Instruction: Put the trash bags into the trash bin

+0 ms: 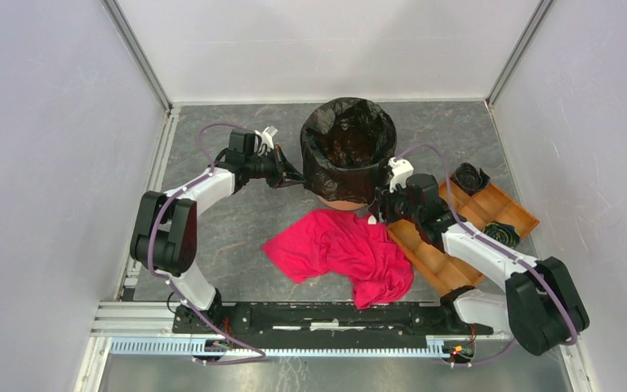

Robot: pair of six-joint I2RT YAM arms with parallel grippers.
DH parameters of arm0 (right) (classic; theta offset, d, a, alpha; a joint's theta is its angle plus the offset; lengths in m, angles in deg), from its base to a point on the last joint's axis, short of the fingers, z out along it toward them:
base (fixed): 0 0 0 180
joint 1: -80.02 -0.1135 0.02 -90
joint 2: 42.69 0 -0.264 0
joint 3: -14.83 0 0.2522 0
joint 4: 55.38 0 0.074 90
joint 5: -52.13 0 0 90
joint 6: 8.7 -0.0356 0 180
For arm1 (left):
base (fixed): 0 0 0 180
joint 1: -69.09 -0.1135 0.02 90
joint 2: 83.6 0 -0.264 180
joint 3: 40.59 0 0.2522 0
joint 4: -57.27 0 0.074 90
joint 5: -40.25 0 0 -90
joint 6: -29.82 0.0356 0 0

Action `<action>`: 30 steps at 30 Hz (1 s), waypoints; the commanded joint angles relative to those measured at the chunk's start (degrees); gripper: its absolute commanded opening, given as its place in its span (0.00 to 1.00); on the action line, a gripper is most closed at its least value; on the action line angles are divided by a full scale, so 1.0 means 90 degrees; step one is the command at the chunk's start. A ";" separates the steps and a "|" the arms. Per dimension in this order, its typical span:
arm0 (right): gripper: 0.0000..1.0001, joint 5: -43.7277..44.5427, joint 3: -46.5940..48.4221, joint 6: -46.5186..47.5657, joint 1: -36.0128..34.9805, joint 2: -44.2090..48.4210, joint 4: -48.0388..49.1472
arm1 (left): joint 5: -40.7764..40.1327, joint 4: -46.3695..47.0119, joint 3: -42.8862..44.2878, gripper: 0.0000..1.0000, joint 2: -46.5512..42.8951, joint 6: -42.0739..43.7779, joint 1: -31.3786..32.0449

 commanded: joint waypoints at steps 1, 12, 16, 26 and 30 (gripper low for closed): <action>0.59 0.0591 0.0056 0.0396 -0.0020 0.0549 -0.0457 | 0.0062 0.0170 0.0012 0.11 -0.0331 0.0225 -0.0039; 0.88 0.2453 0.1323 0.1140 -0.0018 0.2276 -0.2729 | -0.1943 -0.0404 -0.0119 0.43 -0.1594 0.0763 -0.0170; 0.95 0.2206 0.2350 0.1632 -0.0023 0.1991 -0.2859 | -0.1954 -0.0432 -0.0126 0.57 -0.1643 0.0741 -0.0202; 0.85 0.0545 0.5771 0.1736 -0.0166 -0.0758 -0.2894 | -0.2173 -0.0509 -0.0293 0.69 -0.1835 0.0469 -0.0404; 0.51 0.0368 0.7014 0.1702 -0.0310 -0.2211 -0.3362 | -0.2452 -0.0163 -0.0691 0.74 -0.2330 0.0194 -0.0718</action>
